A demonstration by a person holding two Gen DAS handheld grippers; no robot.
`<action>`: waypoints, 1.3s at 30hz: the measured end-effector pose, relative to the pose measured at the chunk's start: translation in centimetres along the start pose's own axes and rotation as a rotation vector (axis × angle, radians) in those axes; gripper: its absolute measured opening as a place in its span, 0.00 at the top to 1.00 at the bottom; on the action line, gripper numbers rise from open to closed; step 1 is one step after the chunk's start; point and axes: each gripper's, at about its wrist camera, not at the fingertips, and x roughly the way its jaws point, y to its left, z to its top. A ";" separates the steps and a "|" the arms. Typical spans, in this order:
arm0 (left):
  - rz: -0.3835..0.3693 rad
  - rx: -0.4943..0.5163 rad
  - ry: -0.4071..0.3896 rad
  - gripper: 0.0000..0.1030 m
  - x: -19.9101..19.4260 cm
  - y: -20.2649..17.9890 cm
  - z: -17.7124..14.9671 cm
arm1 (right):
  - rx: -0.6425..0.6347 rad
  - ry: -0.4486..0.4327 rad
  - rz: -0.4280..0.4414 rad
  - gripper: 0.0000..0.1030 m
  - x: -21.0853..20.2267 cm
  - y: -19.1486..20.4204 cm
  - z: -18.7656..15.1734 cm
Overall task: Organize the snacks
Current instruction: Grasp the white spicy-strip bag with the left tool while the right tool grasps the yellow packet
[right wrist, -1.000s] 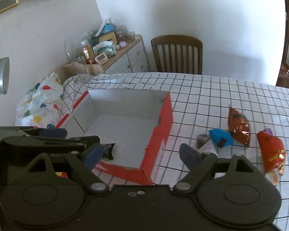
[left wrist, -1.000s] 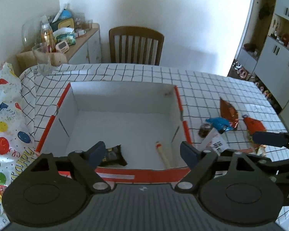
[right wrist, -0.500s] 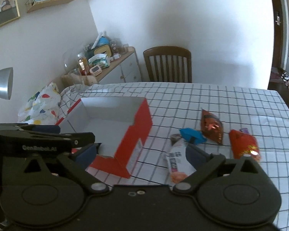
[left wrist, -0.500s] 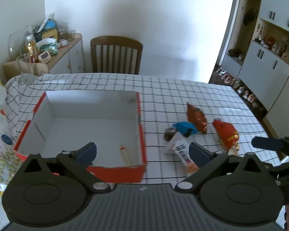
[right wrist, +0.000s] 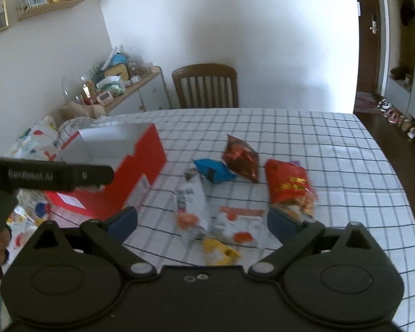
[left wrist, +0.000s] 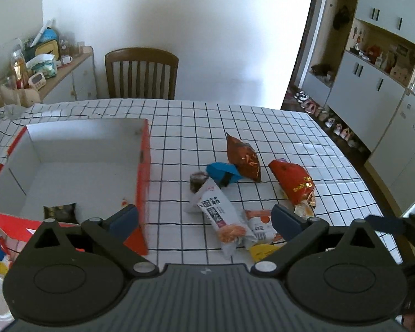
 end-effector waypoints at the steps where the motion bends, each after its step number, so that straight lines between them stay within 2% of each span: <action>1: 0.012 -0.001 0.003 0.00 0.4 -0.3 -0.1 | -0.006 0.005 -0.003 0.03 0.1 -0.3 -0.4; 4: 0.033 0.001 0.015 0.00 1.9 -1.2 -0.3 | -0.018 0.014 -0.016 0.04 0.3 -1.1 -1.3; 10: 0.088 0.012 0.089 0.00 5.4 -2.4 -0.1 | -0.021 0.046 -0.016 0.08 1.2 -2.3 -3.1; 14: 0.088 -0.043 0.158 0.00 8.1 -2.3 0.4 | -0.034 0.075 -0.006 0.12 2.4 -2.6 -3.8; 17: 0.113 -0.076 0.198 0.00 10.1 -2.2 0.6 | -0.044 0.104 0.008 0.19 3.4 -2.7 -4.3; 25: 0.161 -0.131 0.284 0.00 15.1 -1.9 1.2 | -0.045 0.171 0.032 0.24 6.5 -2.5 -5.0; 35: 0.195 -0.179 0.354 0.00 18.9 -1.7 0.9 | -0.049 0.204 0.024 0.30 9.9 -2.2 -4.9; 37: 0.193 -0.192 0.371 0.01 19.4 -1.7 0.8 | -0.042 0.218 0.020 0.35 10.5 -2.2 -4.9; 39: 0.190 -0.214 0.376 0.01 19.7 -1.6 0.7 | -0.027 0.237 0.022 0.45 11.0 -2.3 -4.9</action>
